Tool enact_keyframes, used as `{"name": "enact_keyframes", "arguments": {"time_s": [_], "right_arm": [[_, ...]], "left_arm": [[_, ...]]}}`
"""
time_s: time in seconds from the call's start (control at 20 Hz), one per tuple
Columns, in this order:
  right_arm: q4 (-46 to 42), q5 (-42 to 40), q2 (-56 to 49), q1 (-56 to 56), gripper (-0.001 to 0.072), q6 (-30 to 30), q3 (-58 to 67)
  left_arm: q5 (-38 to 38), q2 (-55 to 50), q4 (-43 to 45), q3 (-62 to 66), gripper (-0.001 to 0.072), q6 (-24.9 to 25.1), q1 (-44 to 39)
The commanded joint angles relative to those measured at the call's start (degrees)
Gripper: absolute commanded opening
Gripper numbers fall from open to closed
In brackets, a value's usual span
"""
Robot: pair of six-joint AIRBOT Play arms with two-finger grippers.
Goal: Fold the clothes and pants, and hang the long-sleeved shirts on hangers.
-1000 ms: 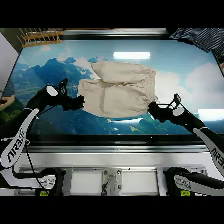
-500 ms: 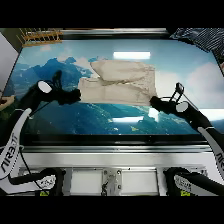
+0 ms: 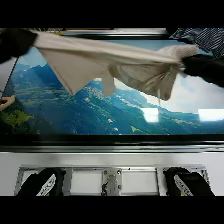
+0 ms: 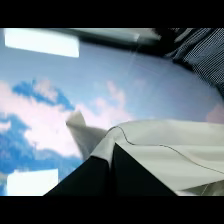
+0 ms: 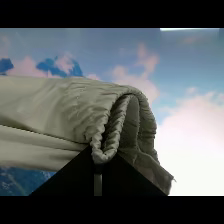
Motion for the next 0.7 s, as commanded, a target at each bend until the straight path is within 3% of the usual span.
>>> {"name": "enact_keyframes", "arguments": {"time_s": [0.0, 0.3, 0.45, 0.65], "right_arm": [[-1.9, 7.1, 11.2, 0.0, 0.0017, 3.2, 4.9], [-1.9, 19.9, 21.4, 0.0, 0.0016, 13.8, 4.9], [-0.5, 29.0, 19.3, 0.0, 0.0016, 18.3, 4.9], [-0.6, 37.0, 7.5, 0.0, 0.0016, 17.6, 4.7]], "left_arm": [[0.1, 11.1, 0.4, 6.1, 0.0004, 0.0, 0.2], [1.9, 17.4, 0.5, 8.6, 0.0004, -1.4, 0.2], [-2.0, 11.2, 0.4, 8.6, 0.0004, -1.7, 0.2], [-5.1, -5.3, -0.1, 8.6, 0.0004, -2.5, 0.2]]}}
